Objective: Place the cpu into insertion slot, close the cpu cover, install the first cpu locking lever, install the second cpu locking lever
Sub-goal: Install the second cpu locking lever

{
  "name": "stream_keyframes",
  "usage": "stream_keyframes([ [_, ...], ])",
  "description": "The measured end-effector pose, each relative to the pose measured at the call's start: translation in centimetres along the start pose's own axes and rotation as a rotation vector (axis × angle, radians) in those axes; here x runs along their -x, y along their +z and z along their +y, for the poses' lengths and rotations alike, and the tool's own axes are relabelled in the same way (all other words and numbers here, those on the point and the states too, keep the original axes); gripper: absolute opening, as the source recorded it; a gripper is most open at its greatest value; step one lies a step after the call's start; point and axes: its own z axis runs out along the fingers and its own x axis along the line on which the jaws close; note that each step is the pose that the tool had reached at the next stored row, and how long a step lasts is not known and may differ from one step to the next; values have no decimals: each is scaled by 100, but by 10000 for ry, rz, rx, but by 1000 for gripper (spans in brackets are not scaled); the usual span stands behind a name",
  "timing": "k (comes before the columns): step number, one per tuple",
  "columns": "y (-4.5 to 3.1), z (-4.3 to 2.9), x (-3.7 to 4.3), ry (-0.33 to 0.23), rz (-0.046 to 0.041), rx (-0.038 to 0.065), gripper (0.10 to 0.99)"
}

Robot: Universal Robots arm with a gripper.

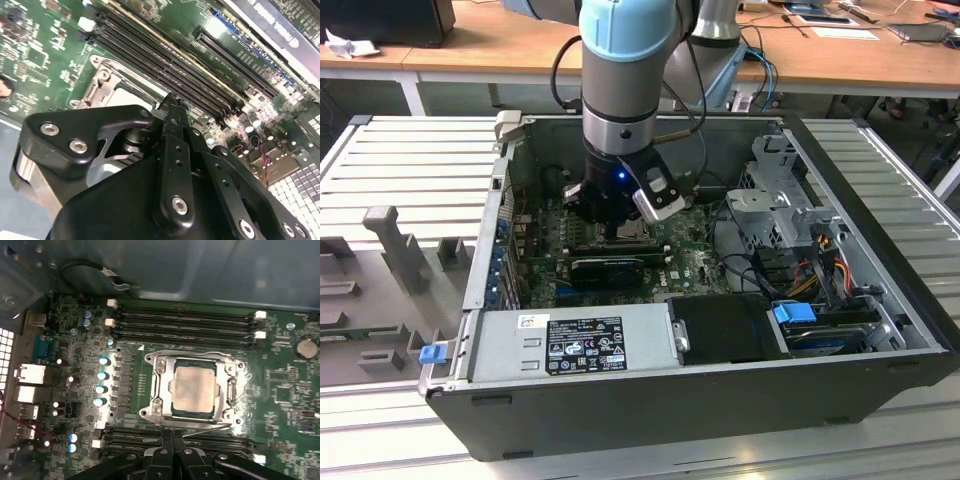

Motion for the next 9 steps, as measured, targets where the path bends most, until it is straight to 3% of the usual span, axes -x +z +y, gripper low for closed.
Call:
stream_keyframes([
  [6, 144, -13, -75, -80, 9, 30, 106],
  [7, 166, -16, -101, -109, 11, 80, 106],
  [9, 187, -36, -126, -118, -12, 349, 106],
])
